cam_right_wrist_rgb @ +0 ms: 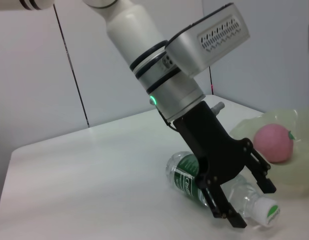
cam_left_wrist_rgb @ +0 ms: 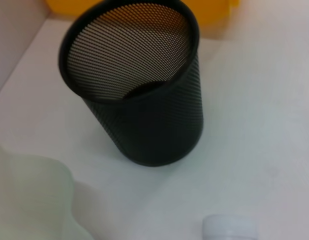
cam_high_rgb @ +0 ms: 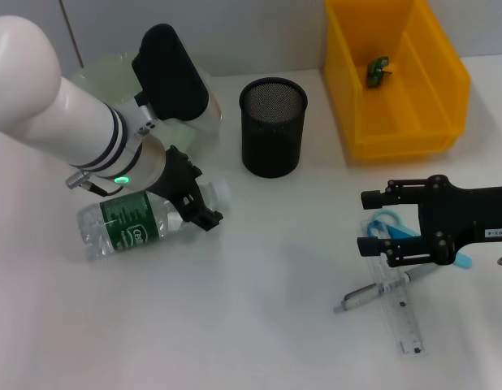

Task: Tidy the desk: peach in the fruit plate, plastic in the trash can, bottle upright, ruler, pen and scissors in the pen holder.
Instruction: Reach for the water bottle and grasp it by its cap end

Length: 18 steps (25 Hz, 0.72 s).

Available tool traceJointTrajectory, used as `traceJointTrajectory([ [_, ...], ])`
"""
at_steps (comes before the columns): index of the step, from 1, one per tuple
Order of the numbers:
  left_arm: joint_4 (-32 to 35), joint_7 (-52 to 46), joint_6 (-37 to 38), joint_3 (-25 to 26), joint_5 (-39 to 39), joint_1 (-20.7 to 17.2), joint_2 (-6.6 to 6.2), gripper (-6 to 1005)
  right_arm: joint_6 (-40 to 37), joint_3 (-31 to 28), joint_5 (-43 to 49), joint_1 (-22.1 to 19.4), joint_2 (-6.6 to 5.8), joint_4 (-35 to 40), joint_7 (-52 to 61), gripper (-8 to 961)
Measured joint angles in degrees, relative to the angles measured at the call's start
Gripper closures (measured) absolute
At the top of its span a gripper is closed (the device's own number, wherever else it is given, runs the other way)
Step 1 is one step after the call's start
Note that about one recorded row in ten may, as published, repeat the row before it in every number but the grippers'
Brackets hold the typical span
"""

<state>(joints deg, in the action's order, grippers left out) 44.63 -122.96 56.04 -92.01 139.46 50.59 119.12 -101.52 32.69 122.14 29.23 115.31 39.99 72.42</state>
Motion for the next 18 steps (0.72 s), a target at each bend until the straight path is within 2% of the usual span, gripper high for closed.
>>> traceJointTrajectory([
  [18,0.5,0.0,-2.8,-3.3,-0.9,-1.2,0.07,199,0.1,0.0,0.0,0.3,0.44,0.0,-0.4,214],
])
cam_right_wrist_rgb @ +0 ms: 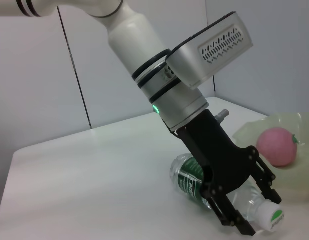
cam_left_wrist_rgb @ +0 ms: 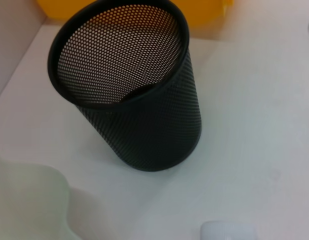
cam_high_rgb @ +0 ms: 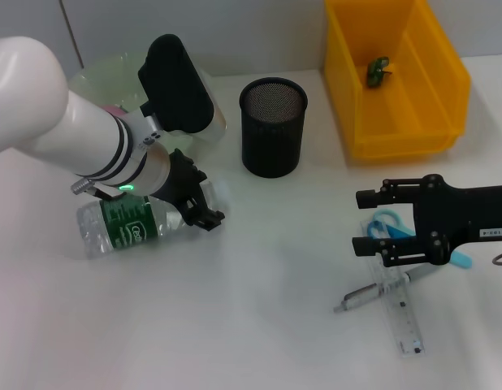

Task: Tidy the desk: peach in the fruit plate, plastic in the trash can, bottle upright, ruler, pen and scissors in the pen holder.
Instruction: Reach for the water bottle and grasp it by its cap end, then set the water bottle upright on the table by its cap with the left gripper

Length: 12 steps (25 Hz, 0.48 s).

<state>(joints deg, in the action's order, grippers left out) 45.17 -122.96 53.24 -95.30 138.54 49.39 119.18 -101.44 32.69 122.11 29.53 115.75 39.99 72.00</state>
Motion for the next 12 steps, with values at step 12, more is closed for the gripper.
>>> traceJointTrajectory([
  [12,4.7,0.2,-1.0,0.0,0.0,-2.9,-0.09,513,0.2,0.0,-0.7,0.1,0.0,0.0,-0.2,215],
])
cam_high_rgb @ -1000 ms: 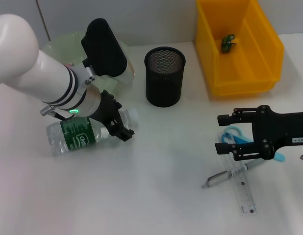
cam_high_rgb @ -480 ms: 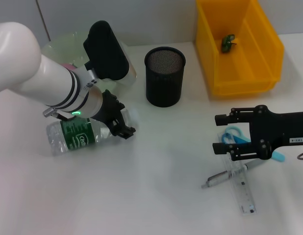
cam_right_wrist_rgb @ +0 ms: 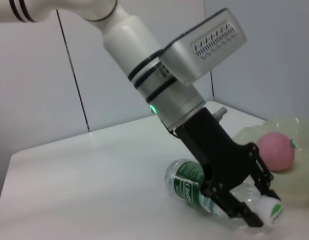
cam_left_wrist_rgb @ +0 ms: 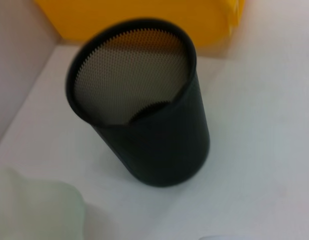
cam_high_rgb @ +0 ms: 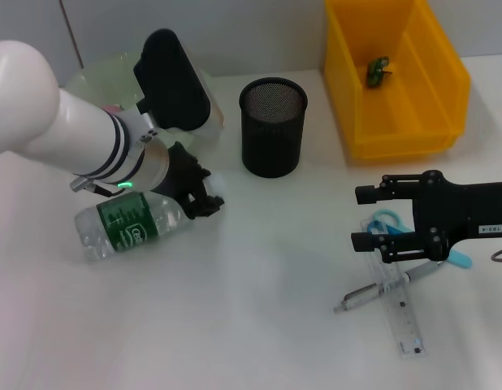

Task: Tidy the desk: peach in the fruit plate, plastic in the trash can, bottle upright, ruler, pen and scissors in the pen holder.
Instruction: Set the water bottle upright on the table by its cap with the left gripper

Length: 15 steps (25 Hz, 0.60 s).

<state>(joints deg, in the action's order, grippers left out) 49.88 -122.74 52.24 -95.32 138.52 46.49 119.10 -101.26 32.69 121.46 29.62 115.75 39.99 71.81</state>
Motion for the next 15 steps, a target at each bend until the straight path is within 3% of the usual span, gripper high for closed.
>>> traceJointTrajectory([
  [3,1.5,-0.1,0.6,0.2,0.0,-0.7,-0.05,533,0.0,0.0,0.0,0.0,0.0,0.0,0.0,215],
  [7,8.8,-0.4,3.6,1.9,-0.1,-4.4,-0.24,559,0.0,0.0,-0.3,0.0,-0.01,0.0,0.0,215],
  [15,13.7,0.0,7.3,6.2,-2.8,-7.5,-0.55,560,0.0,0.0,-0.8,-0.2,-0.09,0.0,0.2,215],
])
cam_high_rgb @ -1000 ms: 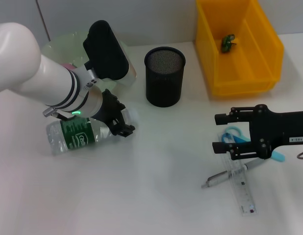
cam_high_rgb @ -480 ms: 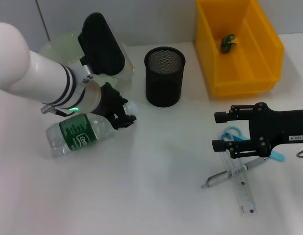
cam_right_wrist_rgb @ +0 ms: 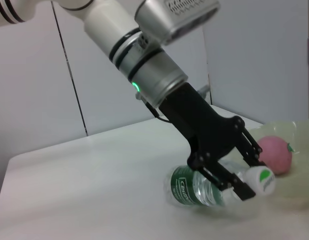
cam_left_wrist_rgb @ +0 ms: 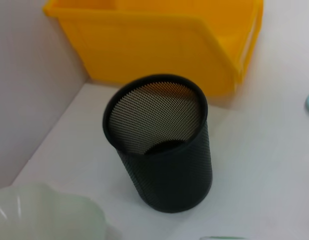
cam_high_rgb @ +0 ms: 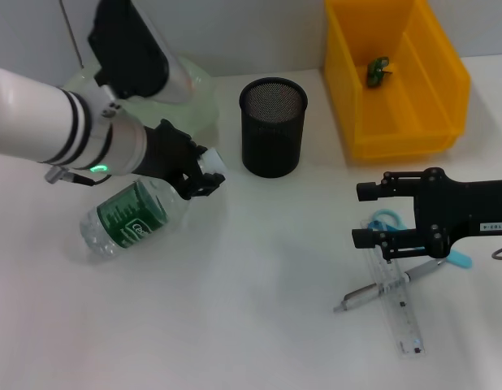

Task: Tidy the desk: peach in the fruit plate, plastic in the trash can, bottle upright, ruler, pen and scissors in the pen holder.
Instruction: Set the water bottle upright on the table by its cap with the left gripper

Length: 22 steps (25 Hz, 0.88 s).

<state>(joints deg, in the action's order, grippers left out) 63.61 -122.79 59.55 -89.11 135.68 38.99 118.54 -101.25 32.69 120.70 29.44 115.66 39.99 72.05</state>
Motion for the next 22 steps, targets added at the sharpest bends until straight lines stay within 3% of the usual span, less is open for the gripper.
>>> traceJointTrajectory([
  [22,8.0,1.4,8.6,10.1,-5.9,-5.1,-0.16,561,0.1,0.0,-0.1,0.2,-0.27,0.0,0.2,216],
])
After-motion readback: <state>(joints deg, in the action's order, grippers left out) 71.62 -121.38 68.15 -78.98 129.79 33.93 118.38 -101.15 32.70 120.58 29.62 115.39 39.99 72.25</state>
